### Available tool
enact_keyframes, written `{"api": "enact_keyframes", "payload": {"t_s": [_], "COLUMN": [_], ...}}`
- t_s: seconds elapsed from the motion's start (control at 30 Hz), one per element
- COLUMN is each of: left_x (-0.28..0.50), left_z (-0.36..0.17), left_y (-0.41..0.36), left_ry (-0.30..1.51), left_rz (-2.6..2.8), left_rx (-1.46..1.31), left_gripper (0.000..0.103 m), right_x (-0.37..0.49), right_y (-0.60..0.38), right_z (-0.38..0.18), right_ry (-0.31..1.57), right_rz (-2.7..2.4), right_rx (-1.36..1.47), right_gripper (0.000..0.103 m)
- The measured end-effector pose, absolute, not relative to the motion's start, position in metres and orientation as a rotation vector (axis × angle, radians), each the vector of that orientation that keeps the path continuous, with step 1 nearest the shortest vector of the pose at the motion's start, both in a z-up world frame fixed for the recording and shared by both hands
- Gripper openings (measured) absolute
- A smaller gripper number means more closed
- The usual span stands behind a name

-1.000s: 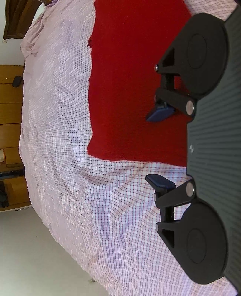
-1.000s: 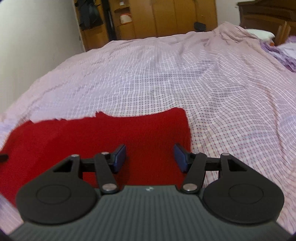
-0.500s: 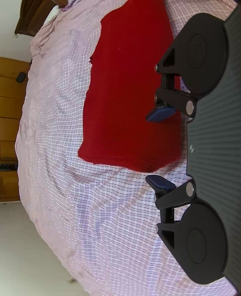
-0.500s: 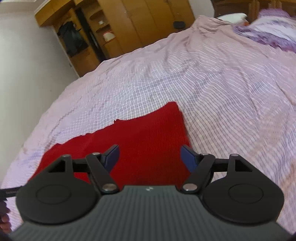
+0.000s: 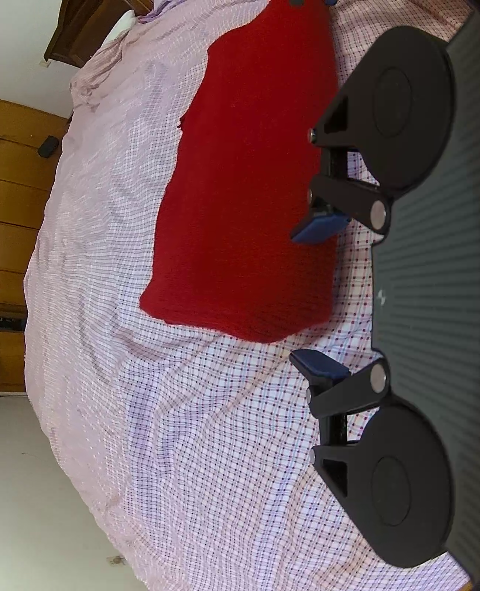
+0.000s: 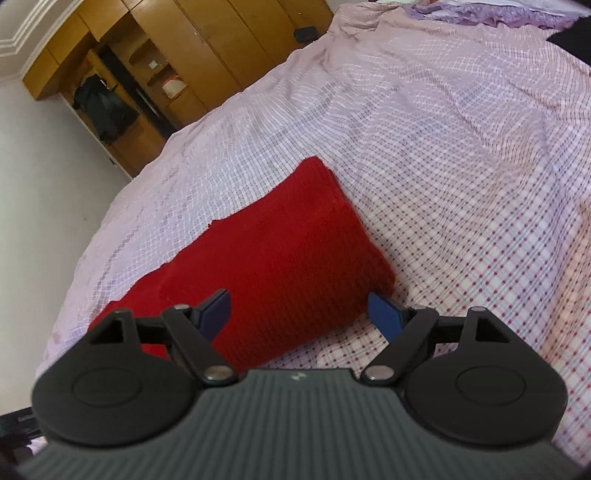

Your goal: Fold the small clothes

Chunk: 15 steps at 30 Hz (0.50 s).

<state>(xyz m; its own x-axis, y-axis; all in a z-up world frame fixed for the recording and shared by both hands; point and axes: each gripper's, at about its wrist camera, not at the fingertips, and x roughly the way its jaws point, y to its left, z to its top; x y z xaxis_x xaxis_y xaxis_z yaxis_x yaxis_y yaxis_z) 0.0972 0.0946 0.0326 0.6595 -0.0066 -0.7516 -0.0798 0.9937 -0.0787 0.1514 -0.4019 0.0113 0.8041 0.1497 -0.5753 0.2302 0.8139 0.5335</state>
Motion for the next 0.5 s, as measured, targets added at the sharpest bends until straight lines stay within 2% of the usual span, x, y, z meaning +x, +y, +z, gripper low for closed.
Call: {"api": "enact_keyframes", "payload": {"t_s": [0.5], "left_x": [0.101], "left_z": [0.025], "left_y": [0.1], "left_ry": [0.862], "left_rz": [0.038], "left_rx": [-0.138], "left_gripper": [0.069], "right_x": [0.157], "right_y": [-0.406], "right_z": [-0.017], "right_ry": [0.631], "right_rz": [-0.059], "right_rx": [0.791], "right_gripper": [0.086]}}
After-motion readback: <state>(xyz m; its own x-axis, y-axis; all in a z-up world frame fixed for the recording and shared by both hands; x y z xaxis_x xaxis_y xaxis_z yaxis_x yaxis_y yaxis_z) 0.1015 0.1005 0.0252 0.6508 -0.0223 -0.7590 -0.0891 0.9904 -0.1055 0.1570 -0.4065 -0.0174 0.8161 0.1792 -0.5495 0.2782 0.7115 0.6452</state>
